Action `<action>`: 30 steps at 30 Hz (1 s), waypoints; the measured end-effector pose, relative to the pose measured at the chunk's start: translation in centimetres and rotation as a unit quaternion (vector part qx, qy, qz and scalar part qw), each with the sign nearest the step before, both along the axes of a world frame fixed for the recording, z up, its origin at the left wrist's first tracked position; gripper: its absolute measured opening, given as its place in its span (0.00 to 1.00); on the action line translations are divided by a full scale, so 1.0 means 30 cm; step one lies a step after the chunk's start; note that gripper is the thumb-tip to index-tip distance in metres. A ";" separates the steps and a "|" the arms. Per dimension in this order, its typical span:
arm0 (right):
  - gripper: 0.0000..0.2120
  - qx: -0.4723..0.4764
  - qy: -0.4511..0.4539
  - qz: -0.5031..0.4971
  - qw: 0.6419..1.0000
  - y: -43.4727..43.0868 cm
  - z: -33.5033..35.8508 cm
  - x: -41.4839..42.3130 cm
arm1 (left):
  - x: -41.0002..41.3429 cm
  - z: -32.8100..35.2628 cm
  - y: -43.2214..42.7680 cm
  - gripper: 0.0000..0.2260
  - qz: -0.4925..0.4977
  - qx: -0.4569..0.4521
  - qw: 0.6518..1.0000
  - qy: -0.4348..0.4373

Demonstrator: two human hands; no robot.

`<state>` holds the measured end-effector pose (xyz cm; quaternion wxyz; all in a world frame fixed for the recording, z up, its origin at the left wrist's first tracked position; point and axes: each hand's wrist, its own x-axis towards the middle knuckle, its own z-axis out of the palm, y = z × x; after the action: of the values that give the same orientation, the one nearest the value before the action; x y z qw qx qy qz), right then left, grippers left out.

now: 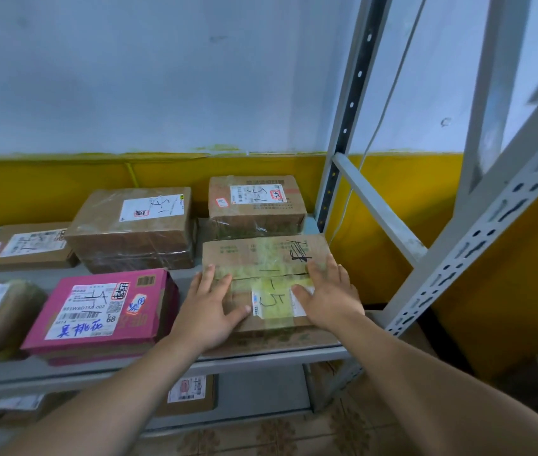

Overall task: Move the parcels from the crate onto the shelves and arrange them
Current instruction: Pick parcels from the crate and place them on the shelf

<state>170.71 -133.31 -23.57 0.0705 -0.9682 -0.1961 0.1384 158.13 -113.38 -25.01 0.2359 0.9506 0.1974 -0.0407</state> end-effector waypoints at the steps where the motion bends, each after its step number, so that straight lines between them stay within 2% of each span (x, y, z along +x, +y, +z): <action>1: 0.32 0.007 0.007 -0.002 1.000 0.000 -0.002 0.006 | -0.012 -0.003 -0.006 0.38 -0.006 0.010 1.000 0.006; 8: 0.33 0.037 0.030 -0.017 0.999 0.005 -0.005 0.024 | -0.022 -0.005 -0.003 0.38 -0.020 0.045 0.998 0.044; 12: 0.33 0.022 0.034 -0.010 0.999 0.014 0.023 0.031 | -0.029 0.034 0.010 0.47 -0.030 0.030 0.995 0.087; 17: 0.33 -0.011 0.018 0.026 0.999 0.086 0.119 0.039 | -0.096 0.113 0.088 0.37 -0.014 0.028 0.996 0.081; 23: 0.35 0.053 0.008 0.127 0.990 0.369 0.264 -0.088 | -0.298 0.236 0.232 0.33 0.035 0.054 0.996 0.062; 30: 0.34 0.070 0.004 0.267 0.961 0.826 0.361 -0.471 | -0.729 0.356 0.486 0.32 0.125 0.067 0.989 0.037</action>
<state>156.57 -108.52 -12.73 0.0995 -0.8726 -0.4564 0.1424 136.27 -98.79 -14.34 0.1677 0.9299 0.3255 -0.0333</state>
